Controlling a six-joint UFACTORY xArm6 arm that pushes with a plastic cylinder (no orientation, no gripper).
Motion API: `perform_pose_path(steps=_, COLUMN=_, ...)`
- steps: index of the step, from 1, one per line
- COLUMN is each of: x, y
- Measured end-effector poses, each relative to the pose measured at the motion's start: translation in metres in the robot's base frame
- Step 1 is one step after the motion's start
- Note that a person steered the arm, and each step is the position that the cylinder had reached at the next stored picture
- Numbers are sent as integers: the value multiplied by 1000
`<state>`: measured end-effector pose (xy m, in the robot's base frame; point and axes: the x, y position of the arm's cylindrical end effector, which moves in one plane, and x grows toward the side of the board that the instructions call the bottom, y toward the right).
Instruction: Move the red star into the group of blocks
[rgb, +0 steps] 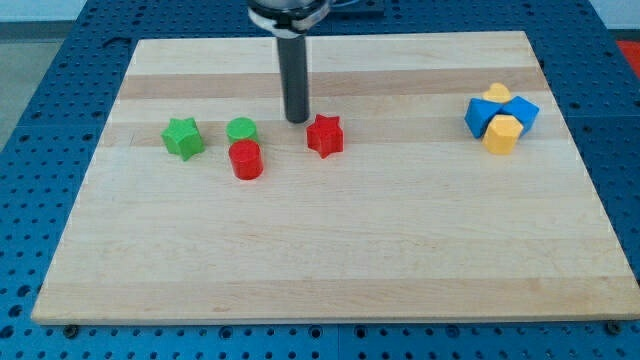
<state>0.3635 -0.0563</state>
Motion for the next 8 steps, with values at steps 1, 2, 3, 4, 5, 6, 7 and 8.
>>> perform_pose_path(steps=1, x=33, y=-1)
perform_pose_path(steps=2, x=57, y=23)
perform_pose_path(steps=3, x=59, y=84)
perform_pose_path(steps=4, x=51, y=114)
perform_pose_path(steps=5, x=57, y=103)
perform_pose_path(steps=6, x=60, y=57)
perform_pose_path(steps=7, x=51, y=21)
perform_pose_path(steps=8, x=30, y=47)
